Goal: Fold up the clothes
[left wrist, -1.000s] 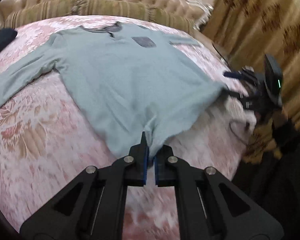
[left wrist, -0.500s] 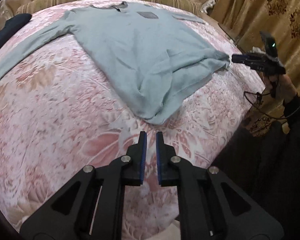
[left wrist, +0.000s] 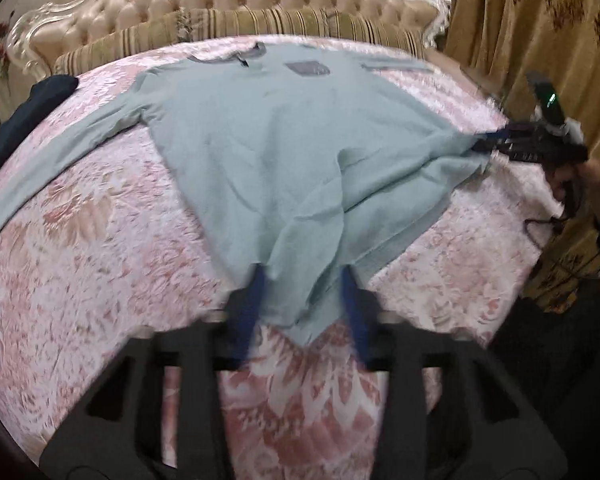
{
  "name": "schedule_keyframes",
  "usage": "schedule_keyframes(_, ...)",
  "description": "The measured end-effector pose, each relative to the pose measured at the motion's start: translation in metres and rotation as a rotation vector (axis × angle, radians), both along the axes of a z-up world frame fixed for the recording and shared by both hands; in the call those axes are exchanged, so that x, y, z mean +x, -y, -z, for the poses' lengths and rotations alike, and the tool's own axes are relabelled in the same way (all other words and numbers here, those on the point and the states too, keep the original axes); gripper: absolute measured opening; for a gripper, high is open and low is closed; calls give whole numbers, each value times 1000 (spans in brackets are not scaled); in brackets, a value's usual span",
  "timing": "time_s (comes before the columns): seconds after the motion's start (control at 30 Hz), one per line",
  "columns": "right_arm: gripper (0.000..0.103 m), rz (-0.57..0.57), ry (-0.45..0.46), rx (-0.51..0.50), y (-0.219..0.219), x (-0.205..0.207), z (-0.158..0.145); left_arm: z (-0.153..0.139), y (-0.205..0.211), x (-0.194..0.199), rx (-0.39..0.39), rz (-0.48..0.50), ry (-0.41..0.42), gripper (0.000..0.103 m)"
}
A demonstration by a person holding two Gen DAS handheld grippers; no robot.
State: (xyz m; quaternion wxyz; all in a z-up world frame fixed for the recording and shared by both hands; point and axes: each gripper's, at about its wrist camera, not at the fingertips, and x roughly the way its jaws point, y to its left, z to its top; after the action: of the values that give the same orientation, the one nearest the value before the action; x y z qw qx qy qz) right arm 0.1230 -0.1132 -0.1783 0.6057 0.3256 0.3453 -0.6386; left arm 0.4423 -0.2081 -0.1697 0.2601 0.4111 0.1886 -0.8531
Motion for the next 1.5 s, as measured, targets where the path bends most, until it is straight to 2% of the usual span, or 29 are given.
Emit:
schedule_keyframes(0.03, 8, -5, 0, 4, 1, 1, 1, 5, 1, -5, -4, 5, 26, 20)
schedule_keyframes(0.07, 8, -3, 2, 8, 1, 0, 1, 9, 2, -8, -7, 10, 49, 19)
schedule_keyframes(0.13, 6, 0, 8, 11, 1, -3, 1, 8, 3, -8, 7, 4, 49, 7)
schedule_keyframes(0.33, 6, -4, 28, 1, -7, -6, -12, -16, -5, 18, 9, 4, -25, 6)
schedule_keyframes(0.5, 6, -18, 12, 18, -10, -2, -11, 0, -3, 36, 44, -41, 9, 7)
schedule_keyframes(0.6, 6, -19, 0, 45, -12, -3, -4, 1, -11, 38, 40, -28, 13, 7)
schedule_keyframes(0.7, 6, -12, 7, 64, -14, -8, 1, 9, -11, 43, 56, -45, 52, 7)
schedule_keyframes(0.8, 6, 11, 23, 60, -15, -16, 1, 7, -12, 52, 93, -64, 3, 7)
schedule_keyframes(0.87, 6, 10, 30, 59, -14, -17, 1, 7, -16, 50, 106, -56, -8, 11)
schedule_keyframes(0.97, 6, -2, 34, 55, -14, -16, -1, 10, -23, 47, 102, -57, -2, 28)
schedule_keyframes(1.03, 6, 14, 35, 54, -16, -20, -2, 7, -29, 47, 60, -71, 12, 57)
schedule_keyframes(1.13, 7, 27, 47, 53, -22, -28, -4, 1, -39, 39, -43, -73, 46, 59)
schedule_keyframes(1.3, 8, 22, -3, 39, -30, -25, -13, 3, -46, 16, -195, -21, 157, 59)
schedule_keyframes(1.37, 9, 25, -35, 35, -35, -25, -16, 7, -46, 8, -238, 5, 202, 53)
schedule_keyframes(1.4, 9, 28, -46, 35, -37, -25, -17, 9, -47, 4, -257, 18, 219, 45)
schedule_keyframes(1.43, 12, 31, -57, 34, -40, -25, -18, 10, -45, 0, -258, 32, 228, 28)
schedule_keyframes(1.5, 22, 27, -57, 38, -44, -25, -18, 13, -42, -7, -247, 58, 239, 10)
